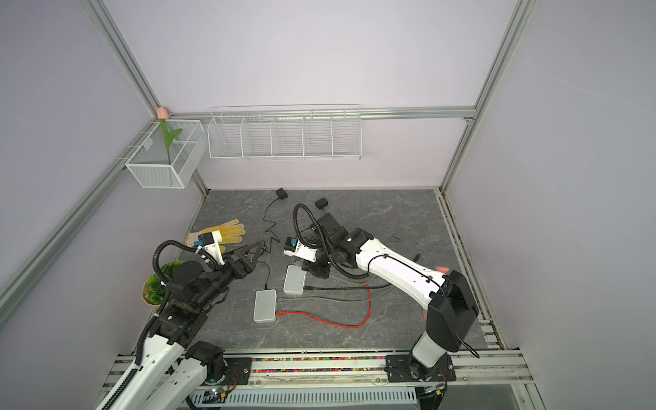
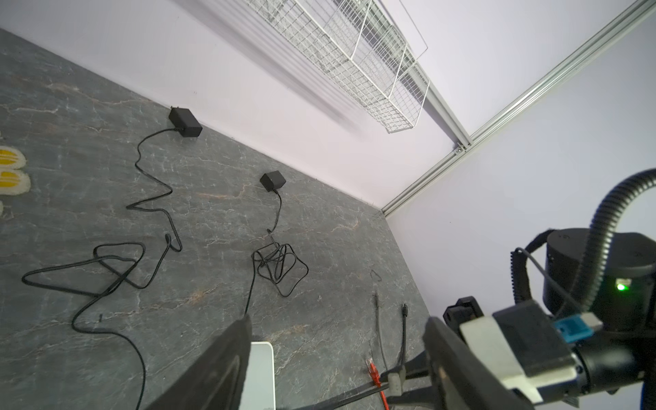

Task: Insert the plug into the switch port
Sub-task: 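Bring the grey plug toward the left gripper near the router ports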

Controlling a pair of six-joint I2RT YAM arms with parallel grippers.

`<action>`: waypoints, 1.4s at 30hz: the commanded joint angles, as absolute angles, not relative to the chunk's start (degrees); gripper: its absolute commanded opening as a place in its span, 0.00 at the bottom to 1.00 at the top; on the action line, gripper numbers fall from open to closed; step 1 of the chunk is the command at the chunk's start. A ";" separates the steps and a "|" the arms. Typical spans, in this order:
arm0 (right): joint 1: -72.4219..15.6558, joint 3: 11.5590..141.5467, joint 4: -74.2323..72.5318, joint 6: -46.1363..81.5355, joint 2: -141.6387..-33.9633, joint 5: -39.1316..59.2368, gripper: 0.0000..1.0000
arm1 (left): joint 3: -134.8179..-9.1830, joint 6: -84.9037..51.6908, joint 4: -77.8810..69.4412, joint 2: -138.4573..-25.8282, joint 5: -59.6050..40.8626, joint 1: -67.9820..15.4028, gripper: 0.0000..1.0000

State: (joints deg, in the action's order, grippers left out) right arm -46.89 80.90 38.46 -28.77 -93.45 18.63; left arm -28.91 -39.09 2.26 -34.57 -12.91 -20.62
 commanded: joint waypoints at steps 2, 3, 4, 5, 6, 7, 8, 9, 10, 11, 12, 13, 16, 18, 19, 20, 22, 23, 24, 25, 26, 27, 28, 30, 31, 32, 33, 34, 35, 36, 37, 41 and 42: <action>-45.84 83.10 45.08 -31.37 -94.74 25.78 0.07 | -27.35 -40.12 3.45 -34.91 -15.04 -20.32 0.71; -45.63 83.27 45.32 -31.47 -94.75 26.52 0.07 | -27.33 -40.17 3.30 -35.14 -15.39 -20.39 0.70; -45.43 83.39 45.48 -31.39 -94.74 27.22 0.07 | -27.25 -40.24 2.89 -35.56 -16.04 -20.36 0.69; -45.28 83.56 45.69 -31.46 -94.82 28.28 0.07 | -27.17 -40.38 2.06 -36.12 -17.15 -20.36 0.68; -45.19 83.74 46.07 -31.63 -94.92 28.99 0.07 | -26.95 -40.49 0.68 -36.80 -18.67 -20.35 0.67; -45.10 84.02 46.43 -31.72 -95.05 29.83 0.07 | -26.69 -40.63 -1.47 -37.63 -21.17 -20.39 0.67; -45.01 84.41 47.08 -31.96 -95.35 31.03 0.07 | -26.34 -41.12 -4.14 -38.64 -24.22 -20.32 0.67; -44.95 84.81 47.79 -32.28 -95.74 32.16 0.07 | -26.28 -41.68 -6.02 -39.58 -26.22 -20.45 0.67; -44.83 85.39 48.85 -32.70 -96.24 33.73 0.07 | -26.04 -41.86 -8.34 -40.53 -28.48 -20.48 0.66; -44.55 86.13 50.10 -33.25 -96.86 35.27 0.07 | -25.96 -42.39 -10.11 -41.34 -30.30 -20.44 0.66; -44.33 86.69 51.06 -33.56 -97.48 36.47 0.07 | -26.02 -42.75 -11.31 -42.03 -31.62 -20.47 0.66; -44.12 87.49 52.29 -34.10 -98.17 37.89 0.07 | -26.02 -43.02 -12.70 -42.63 -33.23 -20.47 0.66; -43.52 89.47 54.40 -35.01 -100.11 40.54 0.07 | -26.27 -43.59 -14.71 -42.89 -36.12 -20.50 0.65; -43.25 90.55 57.33 -35.49 -101.08 41.39 0.07 | -26.28 -43.59 -15.18 -42.89 -36.97 -20.65 0.65; -43.29 91.07 57.87 -35.66 -101.58 41.61 0.07 | -26.28 -43.59 -15.33 -42.90 -37.32 -20.74 0.65; -43.21 91.52 58.30 -35.85 -101.97 41.87 0.07 | -26.28 -43.59 -15.31 -42.89 -37.63 -20.95 0.65; -43.15 92.00 58.89 -36.22 -102.54 42.34 0.07 | -26.44 -43.59 -15.26 -44.01 -38.72 -21.18 0.64; -43.09 92.32 59.22 -36.33 -102.86 42.96 0.07 | -26.69 -43.40 -14.96 -44.88 -39.42 -21.42 0.64; -42.98 92.58 59.48 -36.51 -103.03 43.46 0.07 | -26.93 -43.21 -14.51 -45.36 -39.93 -21.70 0.64; -42.83 92.92 59.87 -36.70 -103.29 43.95 0.07 | -27.22 -42.91 -13.89 -45.98 -40.54 -22.09 0.64; -42.81 93.28 60.23 -36.97 -103.57 44.48 0.07 | -27.54 -42.45 -13.21 -46.68 -41.06 -22.57 0.64; -42.70 93.57 60.62 -37.19 -103.81 44.95 0.07 | -27.80 -42.02 -12.67 -47.16 -41.38 -22.99 0.64; -42.67 94.00 61.31 -37.47 -104.10 45.45 0.07 | -28.11 -41.51 -12.24 -47.71 -41.74 -23.64 0.64; -42.52 94.89 62.56 -38.06 -104.78 46.28 0.07 | -28.43 -40.99 -11.89 -48.39 -41.99 -24.67 0.65; -42.49 95.21 63.01 -38.22 -105.14 46.49 0.07 | -28.54 -40.84 -12.03 -48.61 -42.01 -25.20 0.66; -42.50 95.53 63.33 -38.24 -105.42 46.38 0.07 | -28.72 -40.78 -12.32 -48.97 -42.10 -25.68 0.65; -42.46 95.67 63.45 -38.17 -105.63 46.19 0.07 | -28.74 -40.78 -12.52 -49.11 -42.10 -26.09 0.65; -42.51 95.69 63.52 -38.16 -105.82 46.13 0.07 | -28.94 -40.68 -12.75 -49.45 -42.25 -26.47 0.65; -42.47 95.66 63.42 -38.08 -105.95 45.98 0.07 | -29.00 -40.70 -12.96 -49.78 -42.32 -26.76 0.65; -42.50 95.65 63.27 -37.92 -105.99 45.96 0.07 | -29.09 -40.61 -13.01 -50.13 -42.57 -26.89 0.64; -42.45 95.63 63.15 -37.86 -106.00 45.88 0.07 | -29.26 -40.66 -13.12 -50.51 -42.86 -27.03 0.63; -42.46 95.61 62.55 -37.27 -106.02 45.45 0.07 | -29.53 -40.43 -13.54 -51.88 -43.91 -27.72 0.55; -42.45 95.54 62.50 -37.07 -106.00 45.33 0.07 | -29.61 -40.26 -13.51 -52.24 -44.10 -27.81 0.52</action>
